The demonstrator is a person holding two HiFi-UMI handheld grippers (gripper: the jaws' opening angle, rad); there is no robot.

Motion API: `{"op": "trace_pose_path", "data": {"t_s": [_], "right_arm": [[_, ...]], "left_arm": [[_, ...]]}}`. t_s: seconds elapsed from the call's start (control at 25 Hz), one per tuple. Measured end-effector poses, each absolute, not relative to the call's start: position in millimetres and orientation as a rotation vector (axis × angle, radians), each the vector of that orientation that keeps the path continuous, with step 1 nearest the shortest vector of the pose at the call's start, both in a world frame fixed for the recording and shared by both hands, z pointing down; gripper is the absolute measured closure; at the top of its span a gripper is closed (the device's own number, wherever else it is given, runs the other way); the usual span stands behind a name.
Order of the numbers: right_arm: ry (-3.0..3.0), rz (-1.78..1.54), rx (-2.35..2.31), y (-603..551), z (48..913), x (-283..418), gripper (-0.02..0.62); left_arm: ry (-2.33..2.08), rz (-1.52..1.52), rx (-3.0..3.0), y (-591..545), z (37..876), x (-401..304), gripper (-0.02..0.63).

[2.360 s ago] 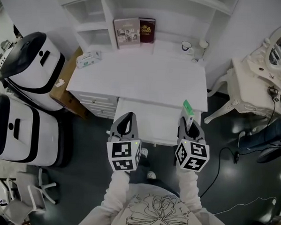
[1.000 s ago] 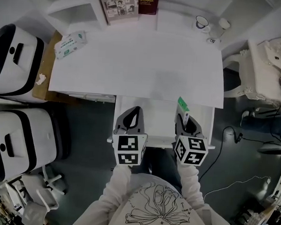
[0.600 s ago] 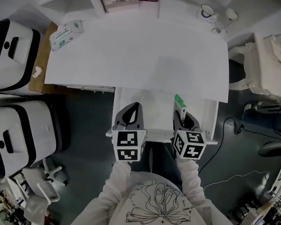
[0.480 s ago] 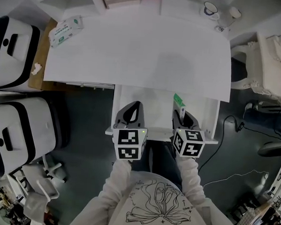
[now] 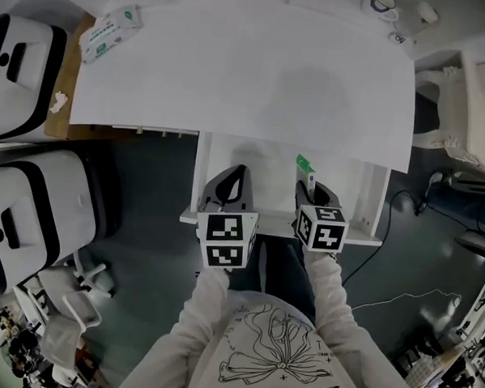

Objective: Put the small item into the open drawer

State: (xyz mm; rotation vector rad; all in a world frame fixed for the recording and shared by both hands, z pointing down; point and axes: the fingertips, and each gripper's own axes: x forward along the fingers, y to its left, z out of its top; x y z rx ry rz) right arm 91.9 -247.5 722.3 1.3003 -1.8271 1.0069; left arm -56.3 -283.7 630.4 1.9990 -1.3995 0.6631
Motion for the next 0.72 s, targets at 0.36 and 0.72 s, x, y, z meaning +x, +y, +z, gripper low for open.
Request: {"op": "trace_pose_path", "data": {"t_s": [0.36,0.72], "right_arm": [[-1.728,1.043,1.248,-251.3,769.6,92.7,0.506],[-1.661,1.061,1.236,-252.3,794.8,97.1,0.505]], "left_arm": [[-1.412,0.678,1.959,-283.7,647.1,-63.2,0.6],[-1.414,0.702,1.93,-277.3,656.0,-64.6,0.6]]}}
